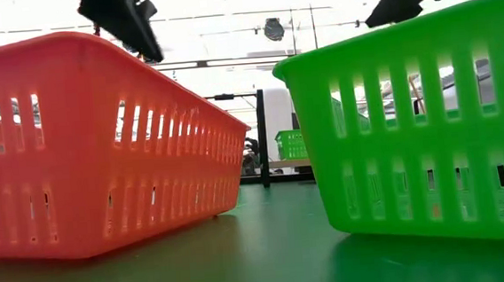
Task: Stack baskets on shelf by color
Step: Stack the bottom black bin on top of the black bin on the shelf
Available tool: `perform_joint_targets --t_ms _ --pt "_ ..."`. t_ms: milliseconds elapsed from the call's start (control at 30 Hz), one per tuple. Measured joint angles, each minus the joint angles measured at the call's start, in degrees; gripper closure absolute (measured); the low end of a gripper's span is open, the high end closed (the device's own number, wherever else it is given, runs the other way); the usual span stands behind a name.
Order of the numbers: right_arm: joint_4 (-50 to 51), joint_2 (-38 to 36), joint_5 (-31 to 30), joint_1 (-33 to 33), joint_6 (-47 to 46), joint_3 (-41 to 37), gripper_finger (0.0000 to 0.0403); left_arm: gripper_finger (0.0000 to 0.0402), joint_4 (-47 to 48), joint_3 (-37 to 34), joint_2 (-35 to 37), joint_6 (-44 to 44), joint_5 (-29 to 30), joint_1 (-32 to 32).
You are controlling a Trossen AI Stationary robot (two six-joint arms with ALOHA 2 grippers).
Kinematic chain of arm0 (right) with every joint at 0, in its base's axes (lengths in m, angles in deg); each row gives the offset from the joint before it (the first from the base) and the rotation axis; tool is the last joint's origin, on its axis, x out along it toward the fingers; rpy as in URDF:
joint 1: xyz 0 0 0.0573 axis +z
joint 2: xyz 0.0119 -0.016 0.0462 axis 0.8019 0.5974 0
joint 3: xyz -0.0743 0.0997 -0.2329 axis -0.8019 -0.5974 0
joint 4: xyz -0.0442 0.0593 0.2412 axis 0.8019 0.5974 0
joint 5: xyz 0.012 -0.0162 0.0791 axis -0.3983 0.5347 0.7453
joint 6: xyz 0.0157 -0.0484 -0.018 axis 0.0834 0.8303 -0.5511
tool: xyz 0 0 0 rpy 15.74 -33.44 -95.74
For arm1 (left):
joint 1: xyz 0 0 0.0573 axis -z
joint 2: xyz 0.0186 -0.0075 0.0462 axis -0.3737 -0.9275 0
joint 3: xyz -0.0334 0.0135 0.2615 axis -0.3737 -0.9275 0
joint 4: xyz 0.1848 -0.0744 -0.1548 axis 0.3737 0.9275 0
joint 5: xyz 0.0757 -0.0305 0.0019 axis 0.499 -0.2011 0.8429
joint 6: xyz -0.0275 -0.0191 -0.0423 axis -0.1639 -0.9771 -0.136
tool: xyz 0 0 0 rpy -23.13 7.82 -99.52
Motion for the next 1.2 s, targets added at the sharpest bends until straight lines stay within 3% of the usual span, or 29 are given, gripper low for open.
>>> perform_joint_targets --t_ms 200,333,533,700,900,1200 --pt "1.71 6.35 -2.75 6.00 -7.54 3.86 0.0303 0.0248 -2.53 -5.17 0.00 -7.15 1.66 5.67" --pt "6.76 12.23 -7.39 11.01 -13.07 8.36 0.0303 0.0248 -3.22 -6.97 0.00 -8.72 2.71 8.55" --pt "18.59 20.90 -7.22 18.44 -23.40 18.40 0.0303 0.0247 -5.23 -8.71 0.00 -9.84 4.81 10.40" --pt "24.28 27.42 -1.57 22.76 -33.37 25.26 0.0302 0.0247 -9.08 -9.35 0.00 -9.62 5.64 10.58" --pt "24.30 34.04 5.60 27.45 -43.55 25.77 0.0301 0.0247 -17.39 -11.58 0.02 -7.83 6.74 10.58" --pt "21.84 40.00 6.25 31.91 -48.66 25.77 0.0243 0.0247 -20.66 -13.76 0.02 -8.43 6.41 10.56"
